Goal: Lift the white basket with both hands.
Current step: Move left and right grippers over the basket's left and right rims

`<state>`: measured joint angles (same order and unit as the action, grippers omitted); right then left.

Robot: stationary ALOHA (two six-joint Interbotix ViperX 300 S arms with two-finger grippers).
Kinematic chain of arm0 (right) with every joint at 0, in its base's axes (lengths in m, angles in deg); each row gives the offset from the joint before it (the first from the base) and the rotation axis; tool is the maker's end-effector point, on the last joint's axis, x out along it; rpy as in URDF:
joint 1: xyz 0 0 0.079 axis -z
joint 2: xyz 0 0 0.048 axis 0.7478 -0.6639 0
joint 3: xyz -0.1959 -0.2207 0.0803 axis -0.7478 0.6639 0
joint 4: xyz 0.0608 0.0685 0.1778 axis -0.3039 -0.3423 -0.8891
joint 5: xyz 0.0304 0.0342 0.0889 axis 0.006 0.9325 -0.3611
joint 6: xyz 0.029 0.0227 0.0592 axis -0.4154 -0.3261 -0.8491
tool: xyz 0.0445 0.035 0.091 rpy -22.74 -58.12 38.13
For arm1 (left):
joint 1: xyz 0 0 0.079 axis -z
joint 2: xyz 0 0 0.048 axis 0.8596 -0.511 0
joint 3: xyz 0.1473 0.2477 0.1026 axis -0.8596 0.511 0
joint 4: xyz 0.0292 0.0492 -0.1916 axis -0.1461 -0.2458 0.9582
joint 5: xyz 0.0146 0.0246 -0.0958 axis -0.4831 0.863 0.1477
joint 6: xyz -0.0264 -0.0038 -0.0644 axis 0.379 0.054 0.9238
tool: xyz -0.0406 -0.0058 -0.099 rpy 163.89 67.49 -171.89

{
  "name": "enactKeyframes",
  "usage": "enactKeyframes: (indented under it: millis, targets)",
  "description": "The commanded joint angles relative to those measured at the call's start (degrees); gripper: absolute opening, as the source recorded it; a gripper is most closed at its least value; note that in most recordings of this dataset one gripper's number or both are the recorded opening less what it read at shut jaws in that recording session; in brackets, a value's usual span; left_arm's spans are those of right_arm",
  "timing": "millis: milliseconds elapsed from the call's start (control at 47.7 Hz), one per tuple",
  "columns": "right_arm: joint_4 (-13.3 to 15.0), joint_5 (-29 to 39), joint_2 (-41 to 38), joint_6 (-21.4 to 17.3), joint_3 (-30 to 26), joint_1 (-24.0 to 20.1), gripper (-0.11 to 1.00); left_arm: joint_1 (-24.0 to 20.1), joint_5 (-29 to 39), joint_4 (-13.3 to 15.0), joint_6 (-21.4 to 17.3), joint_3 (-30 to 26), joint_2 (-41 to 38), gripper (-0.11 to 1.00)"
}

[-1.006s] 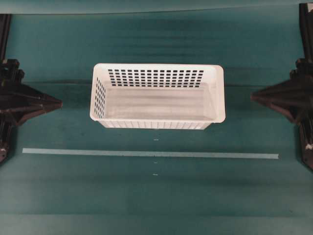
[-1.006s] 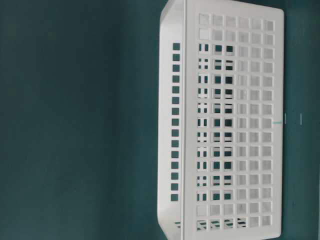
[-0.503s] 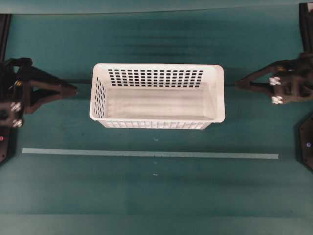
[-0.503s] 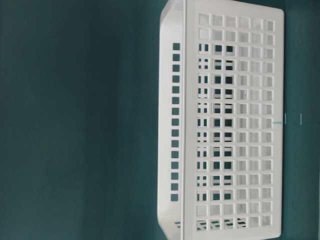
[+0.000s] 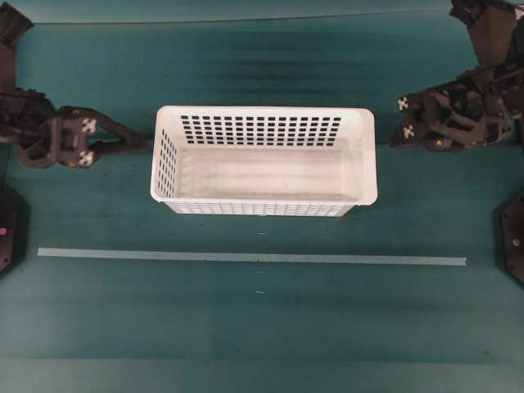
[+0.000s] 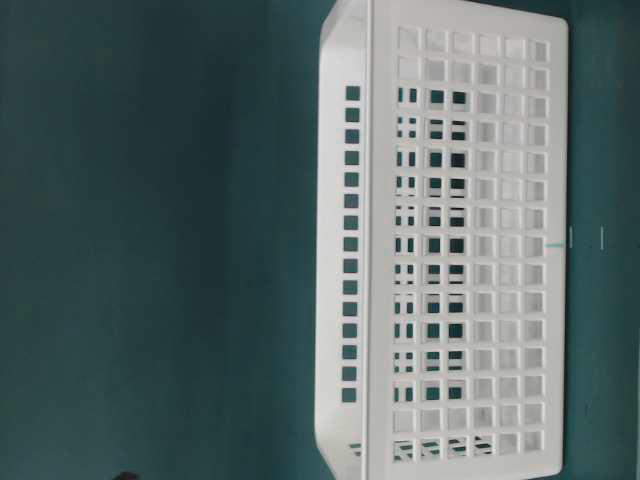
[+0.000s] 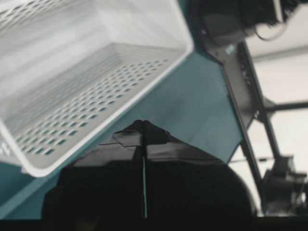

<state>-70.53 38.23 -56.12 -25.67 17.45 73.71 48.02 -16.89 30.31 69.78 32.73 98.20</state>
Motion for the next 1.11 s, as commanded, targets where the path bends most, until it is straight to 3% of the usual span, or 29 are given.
enactKeyframes:
  millis: [0, 314, 461, 817, 985, 1089]
  targets:
    - [1.1, 2.6, -1.9, -1.8, -2.5, 1.0, 0.0, -0.4, 2.5, -0.2, 2.4, -1.9, -1.0, -0.05]
    - [7.6, 13.9, -9.2, -4.8, -8.3, 0.2, 0.0, -0.6, 20.1, -0.8, 6.5, -5.3, -6.9, -0.06]
    - [8.3, 15.6, -12.2, -5.0, -9.8, -0.4, 0.01, -0.9, 20.8, -0.9, 6.6, -6.8, -9.2, -0.06]
    - [8.2, 12.2, -13.4, -5.4, -9.4, -0.4, 0.11, -2.1, 20.3, -1.1, 6.1, -7.3, -10.3, -0.03]
    - [7.9, 12.0, -13.7, -5.8, -9.4, 0.0, 0.27, -2.2, 18.4, -1.1, 5.9, -7.0, -10.4, 0.1]
    - [7.9, 11.3, -13.9, -5.9, -9.4, 0.2, 0.45, -2.2, 18.4, -1.1, 6.0, -6.9, -10.5, 0.31]
